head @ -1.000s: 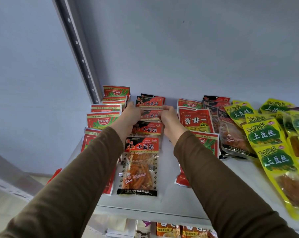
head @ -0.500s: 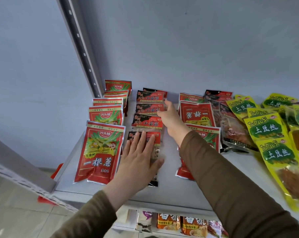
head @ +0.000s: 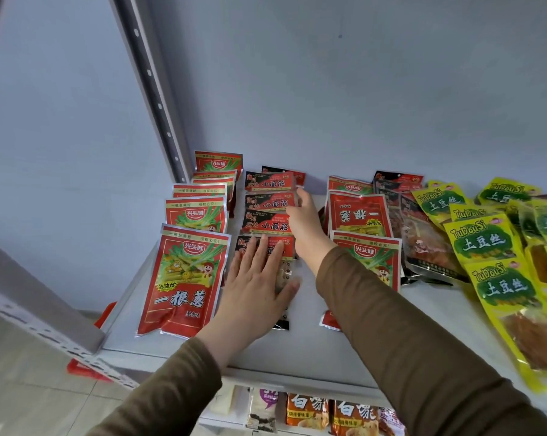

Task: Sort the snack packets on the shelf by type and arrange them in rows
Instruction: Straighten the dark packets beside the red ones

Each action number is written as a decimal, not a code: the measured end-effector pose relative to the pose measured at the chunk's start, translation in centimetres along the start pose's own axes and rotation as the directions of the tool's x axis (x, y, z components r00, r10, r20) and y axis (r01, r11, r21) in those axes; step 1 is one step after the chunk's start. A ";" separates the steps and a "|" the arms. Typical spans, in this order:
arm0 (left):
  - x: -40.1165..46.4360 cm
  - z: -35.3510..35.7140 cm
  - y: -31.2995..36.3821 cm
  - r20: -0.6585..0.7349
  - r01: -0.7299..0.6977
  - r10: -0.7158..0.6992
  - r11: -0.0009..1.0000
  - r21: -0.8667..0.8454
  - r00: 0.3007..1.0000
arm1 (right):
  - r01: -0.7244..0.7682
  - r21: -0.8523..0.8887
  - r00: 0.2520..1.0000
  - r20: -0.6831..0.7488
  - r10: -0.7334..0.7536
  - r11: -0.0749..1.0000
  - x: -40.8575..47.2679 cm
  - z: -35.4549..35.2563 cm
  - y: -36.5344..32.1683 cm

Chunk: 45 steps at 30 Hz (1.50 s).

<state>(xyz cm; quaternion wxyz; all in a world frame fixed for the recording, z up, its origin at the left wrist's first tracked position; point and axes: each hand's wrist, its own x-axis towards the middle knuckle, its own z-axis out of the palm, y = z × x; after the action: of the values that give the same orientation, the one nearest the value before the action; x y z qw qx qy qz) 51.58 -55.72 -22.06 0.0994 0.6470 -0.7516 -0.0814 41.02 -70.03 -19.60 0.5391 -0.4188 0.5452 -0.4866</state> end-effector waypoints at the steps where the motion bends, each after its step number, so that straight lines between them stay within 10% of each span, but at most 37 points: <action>1: 0.0 0.0 0.0 -0.002 0.000 0.000 1.000 0.000 1.000 | -0.008 0.011 1.000 0.001 0.008 1.000 0.1 0.0 0.0; 29: 10.8 -3.6 0.3 0.011 0.064 -0.064 0.997 -0.051 0.998 | 0.002 -0.210 0.999 -0.044 -0.012 0.978 5.3 0.4 -2.5; 45: 9.9 -2.2 -0.4 0.053 -0.057 0.058 0.998 -0.013 0.997 | -0.174 0.029 0.974 -0.141 0.177 0.984 7.6 0.5 -2.6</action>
<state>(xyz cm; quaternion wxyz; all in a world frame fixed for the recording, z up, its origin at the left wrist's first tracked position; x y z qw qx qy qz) 51.12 -65.53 -19.61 0.0855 0.6222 -0.7717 -0.1001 40.78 -77.98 -18.43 0.5429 -0.3284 0.6132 -0.4705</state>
